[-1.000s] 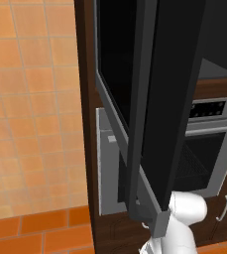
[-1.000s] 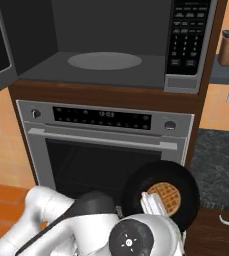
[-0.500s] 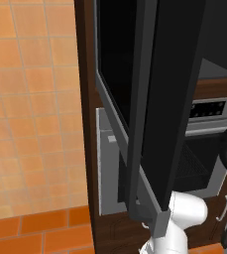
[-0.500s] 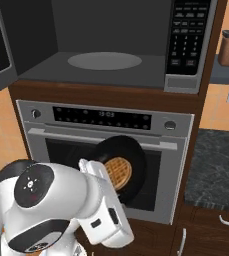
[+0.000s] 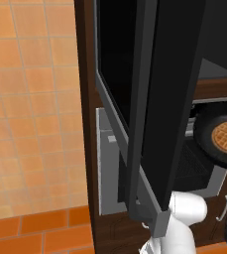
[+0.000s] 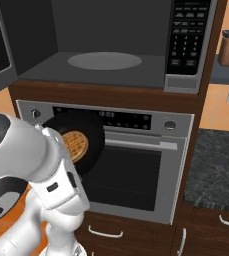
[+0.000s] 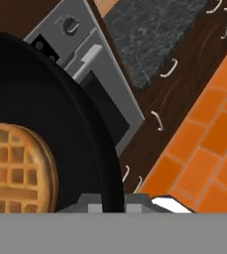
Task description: Open the microwave, place the bowl with waffle inside the microwave, then close the microwave door and turn it on.
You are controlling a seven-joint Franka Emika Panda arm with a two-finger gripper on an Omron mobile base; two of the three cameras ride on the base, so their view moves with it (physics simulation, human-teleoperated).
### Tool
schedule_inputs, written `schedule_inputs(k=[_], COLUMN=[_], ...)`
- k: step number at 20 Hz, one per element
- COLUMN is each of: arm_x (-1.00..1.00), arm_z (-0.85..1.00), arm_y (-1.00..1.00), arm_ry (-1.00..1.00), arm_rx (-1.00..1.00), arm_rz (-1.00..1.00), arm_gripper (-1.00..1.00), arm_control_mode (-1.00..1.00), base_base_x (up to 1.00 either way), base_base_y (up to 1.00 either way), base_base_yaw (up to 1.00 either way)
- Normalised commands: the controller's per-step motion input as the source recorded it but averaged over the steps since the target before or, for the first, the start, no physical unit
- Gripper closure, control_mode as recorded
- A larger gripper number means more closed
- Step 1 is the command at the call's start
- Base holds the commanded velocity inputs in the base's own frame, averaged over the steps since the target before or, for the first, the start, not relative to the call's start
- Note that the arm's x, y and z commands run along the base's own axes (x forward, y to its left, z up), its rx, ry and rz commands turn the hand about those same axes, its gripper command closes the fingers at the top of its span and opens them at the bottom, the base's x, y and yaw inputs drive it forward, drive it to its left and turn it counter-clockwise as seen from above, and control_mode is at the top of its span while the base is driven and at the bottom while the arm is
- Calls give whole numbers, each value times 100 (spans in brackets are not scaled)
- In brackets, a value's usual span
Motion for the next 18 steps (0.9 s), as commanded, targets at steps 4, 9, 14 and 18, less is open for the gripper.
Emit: schedule_inputs(k=[4, 9, 14, 18], arm_x=[0, 17, 24, 49], arm_z=[36, 45, 36, 27], arm_y=[54, 37, 46, 32], arm_ry=[0, -2, -11, -12], arm_rx=[37, 39, 15, 27], arm_rz=[5, 0, 0, 1], arm_gripper=[100, 100, 100, 100], arm_control_mode=[-100, -100, -100, -100], base_base_x=[0, 0, 0, 0], base_base_y=[0, 0, 0, 0], base_base_yaw=[0, 0, 0, 0])
